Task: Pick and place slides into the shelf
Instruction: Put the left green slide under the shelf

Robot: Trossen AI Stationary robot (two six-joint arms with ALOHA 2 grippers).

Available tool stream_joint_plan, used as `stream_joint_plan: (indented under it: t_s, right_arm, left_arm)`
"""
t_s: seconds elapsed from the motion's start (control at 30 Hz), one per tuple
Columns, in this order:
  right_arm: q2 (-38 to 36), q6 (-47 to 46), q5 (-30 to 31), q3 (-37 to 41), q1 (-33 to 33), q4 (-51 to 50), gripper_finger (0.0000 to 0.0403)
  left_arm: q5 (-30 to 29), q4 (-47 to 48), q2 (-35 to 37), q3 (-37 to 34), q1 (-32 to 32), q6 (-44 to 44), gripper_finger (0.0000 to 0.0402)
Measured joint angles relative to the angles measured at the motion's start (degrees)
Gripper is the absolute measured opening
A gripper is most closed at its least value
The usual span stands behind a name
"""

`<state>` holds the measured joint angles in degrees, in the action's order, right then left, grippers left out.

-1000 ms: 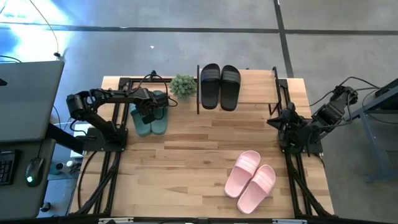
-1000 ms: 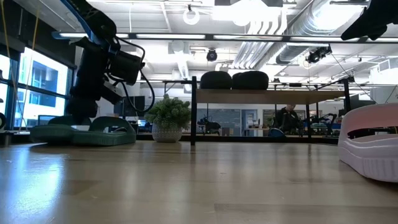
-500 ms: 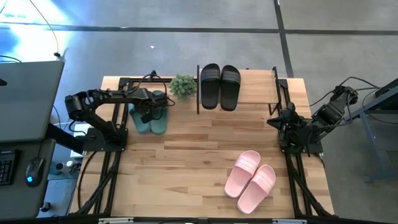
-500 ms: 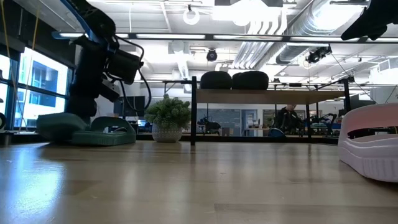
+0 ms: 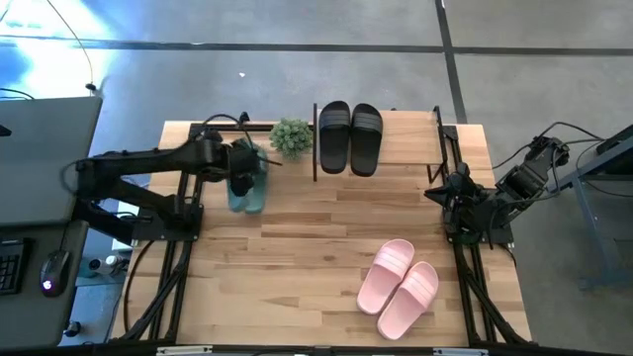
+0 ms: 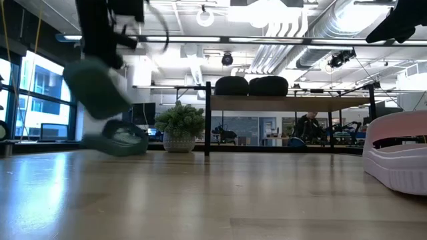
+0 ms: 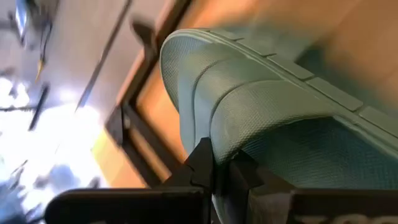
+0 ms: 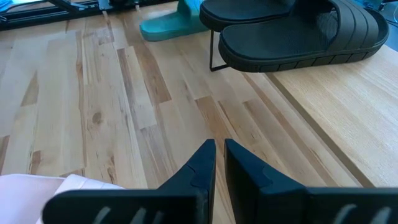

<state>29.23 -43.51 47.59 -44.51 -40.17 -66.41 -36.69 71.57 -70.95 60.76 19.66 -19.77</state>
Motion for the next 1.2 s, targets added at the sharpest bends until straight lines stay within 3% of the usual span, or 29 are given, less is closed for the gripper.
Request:
stream_joint_plan:
  t_s: [0.27, 0.47, 0.67, 0.8, 1.0, 1.2]
  right_arm:
    - [0.0, 0.0, 0.0, 0.0, 0.0, 0.0, 0.0024]
    - [0.0, 0.0, 0.0, 0.0, 0.0, 0.0, 0.0024]
    - [0.0, 0.0, 0.0, 0.0, 0.0, 0.0, 0.0024]
    - [0.0, 0.0, 0.0, 0.0, 0.0, 0.0, 0.0024]
    - [0.0, 0.0, -0.5, 0.0, 0.0, -0.1, 0.0024]
    - [0.0, 0.0, -1.1, 0.0, 0.0, -0.5, 0.0024]
  left_arm:
    - [-1.5, -0.7, 1.5, 16.9, -10.2, -0.1, 0.0001]
    - [-1.4, -14.3, 0.7, 25.0, -18.5, 5.3, 0.0]
    - [4.6, -29.5, -1.1, 25.6, -24.3, 14.4, 0.0]
    - [5.5, -32.9, -6.2, 25.6, -26.2, 15.7, 0.0]
    - [4.7, -34.0, -19.6, 25.5, -26.4, 16.9, 0.0]
    - [1.0, -32.9, -32.3, 25.5, -26.4, 11.8, 0.0]
